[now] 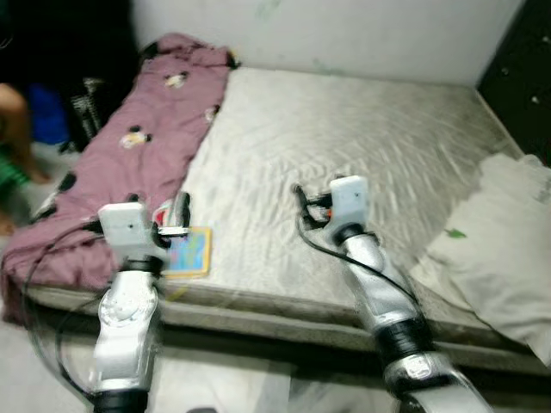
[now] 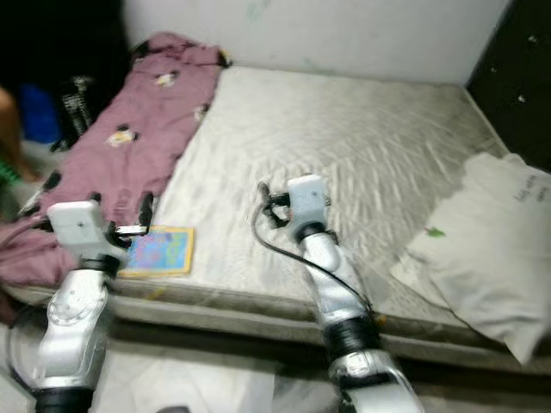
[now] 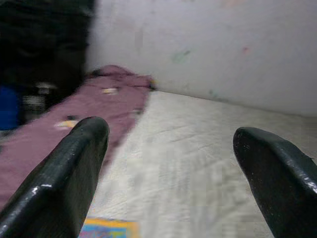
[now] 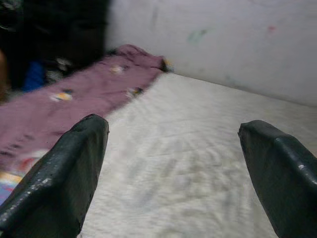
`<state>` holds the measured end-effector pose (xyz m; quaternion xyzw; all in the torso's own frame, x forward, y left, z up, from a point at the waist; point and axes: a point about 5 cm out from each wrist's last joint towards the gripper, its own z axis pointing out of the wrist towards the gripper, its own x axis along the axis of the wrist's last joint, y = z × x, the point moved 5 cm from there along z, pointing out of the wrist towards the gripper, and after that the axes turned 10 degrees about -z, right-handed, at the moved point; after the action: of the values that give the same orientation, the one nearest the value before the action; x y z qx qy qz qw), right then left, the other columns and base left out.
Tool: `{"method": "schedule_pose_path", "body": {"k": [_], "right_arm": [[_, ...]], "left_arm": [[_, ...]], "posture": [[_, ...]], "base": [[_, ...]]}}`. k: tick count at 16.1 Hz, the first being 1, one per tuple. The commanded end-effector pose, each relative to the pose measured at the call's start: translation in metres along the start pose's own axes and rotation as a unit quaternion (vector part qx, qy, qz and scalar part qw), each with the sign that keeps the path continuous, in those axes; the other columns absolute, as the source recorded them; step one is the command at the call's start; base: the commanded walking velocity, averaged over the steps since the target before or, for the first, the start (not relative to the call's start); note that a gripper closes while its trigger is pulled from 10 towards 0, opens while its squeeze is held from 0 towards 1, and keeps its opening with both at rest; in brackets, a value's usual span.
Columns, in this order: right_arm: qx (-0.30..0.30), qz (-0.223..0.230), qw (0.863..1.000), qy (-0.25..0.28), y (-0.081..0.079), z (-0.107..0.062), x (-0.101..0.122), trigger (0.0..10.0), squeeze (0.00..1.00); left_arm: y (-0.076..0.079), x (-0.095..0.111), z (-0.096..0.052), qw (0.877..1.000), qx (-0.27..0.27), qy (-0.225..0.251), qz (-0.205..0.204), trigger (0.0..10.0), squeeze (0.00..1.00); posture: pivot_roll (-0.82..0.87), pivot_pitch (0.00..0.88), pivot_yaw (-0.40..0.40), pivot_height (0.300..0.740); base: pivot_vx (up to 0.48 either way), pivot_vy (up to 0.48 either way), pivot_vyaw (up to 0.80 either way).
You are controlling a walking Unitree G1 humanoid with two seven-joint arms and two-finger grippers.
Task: Clean up the room
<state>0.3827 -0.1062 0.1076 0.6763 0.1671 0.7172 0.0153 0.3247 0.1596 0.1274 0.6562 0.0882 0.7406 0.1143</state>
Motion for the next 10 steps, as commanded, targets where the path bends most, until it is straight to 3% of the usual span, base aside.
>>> {"method": "schedule_pose_path", "body": {"k": [1, 6, 10], "right_arm": [[0.005, 0.006, 1.000, 0.009, -0.0067, 0.0038, 0.0066, 10.0, 0.00], [0.002, 0.008, 1.000, 0.008, -0.0061, 0.0039, 0.0067, 10.0, 0.00], [0.000, 0.011, 1.000, 0.008, -0.0051, 0.0048, 0.0066, 10.0, 0.00]], "left_arm": [[-0.0084, -0.0009, -0.0014, 1.000, 0.007, -0.005, 0.007, 10.0, 0.00], [-0.0089, -0.0014, -0.0015, 1.000, 0.008, -0.008, 0.007, 10.0, 0.00], [-0.0150, -0.0076, 0.0002, 0.999, 0.025, -0.024, 0.011, 10.0, 0.00]], "posture": [[0.04, 0.000, -0.036, 0.740], [0.04, 0.000, -0.034, 0.740], [0.04, 0.000, -0.033, 0.740]], "base": [[0.311, 0.000, 0.00], [0.301, 0.000, -0.08], [0.000, 0.000, 0.00]]}}
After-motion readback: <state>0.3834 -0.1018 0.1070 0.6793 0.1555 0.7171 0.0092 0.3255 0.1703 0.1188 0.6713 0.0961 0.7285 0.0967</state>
